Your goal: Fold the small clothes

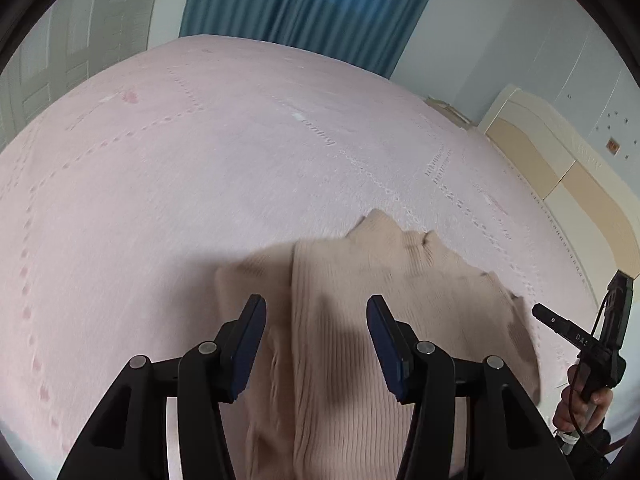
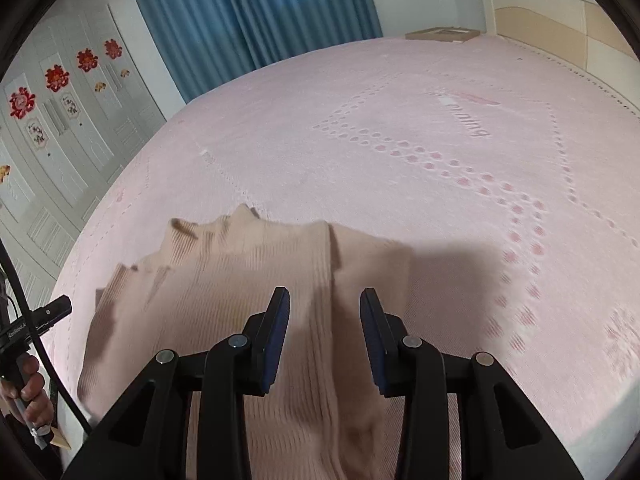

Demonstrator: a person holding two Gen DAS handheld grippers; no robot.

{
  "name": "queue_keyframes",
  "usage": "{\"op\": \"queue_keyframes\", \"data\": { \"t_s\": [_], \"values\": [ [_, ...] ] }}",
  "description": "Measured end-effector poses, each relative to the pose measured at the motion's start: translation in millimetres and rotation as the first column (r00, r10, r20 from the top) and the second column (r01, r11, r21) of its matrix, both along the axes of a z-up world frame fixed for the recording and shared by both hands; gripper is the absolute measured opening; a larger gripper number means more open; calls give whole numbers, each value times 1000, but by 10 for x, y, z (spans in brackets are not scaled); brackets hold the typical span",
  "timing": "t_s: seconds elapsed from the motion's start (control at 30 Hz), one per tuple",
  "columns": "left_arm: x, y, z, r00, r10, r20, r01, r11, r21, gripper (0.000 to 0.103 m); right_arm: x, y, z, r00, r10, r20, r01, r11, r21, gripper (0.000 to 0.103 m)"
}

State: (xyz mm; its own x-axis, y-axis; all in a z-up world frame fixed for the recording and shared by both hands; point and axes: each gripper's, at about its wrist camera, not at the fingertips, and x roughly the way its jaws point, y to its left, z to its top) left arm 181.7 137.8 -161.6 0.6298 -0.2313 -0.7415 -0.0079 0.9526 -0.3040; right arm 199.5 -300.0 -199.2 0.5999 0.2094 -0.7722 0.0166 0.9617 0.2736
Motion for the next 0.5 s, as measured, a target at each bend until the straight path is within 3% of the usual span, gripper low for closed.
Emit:
{"op": "queue_keyframes", "data": {
  "t_s": [0.2,0.37,0.4,0.43,0.47,0.5],
  "values": [
    [339,-167,-283,998,-5,-63,9,997,71,47,482,80,-275,997,-17,-81,17,1000,-4,36],
    [459,-162,-459,997,29,-71,-22,994,103,22,712,173,-434,992,19,-123,-25,998,-50,36],
    [470,-161,-463,998,28,-64,-22,996,88,17,730,199,-446,992,34,-123,-41,998,-51,30],
    [484,-154,-469,998,19,-63,-15,997,70,8,745,248,-459,990,71,-122,-77,996,-41,14],
    [491,-143,-464,998,11,-60,-8,999,48,8,746,249,-464,988,93,-122,-98,995,-33,7],
    [500,-124,-455,999,12,-50,-10,999,39,7,741,282,-452,989,110,-103,-114,993,-40,6]
  ]
}}
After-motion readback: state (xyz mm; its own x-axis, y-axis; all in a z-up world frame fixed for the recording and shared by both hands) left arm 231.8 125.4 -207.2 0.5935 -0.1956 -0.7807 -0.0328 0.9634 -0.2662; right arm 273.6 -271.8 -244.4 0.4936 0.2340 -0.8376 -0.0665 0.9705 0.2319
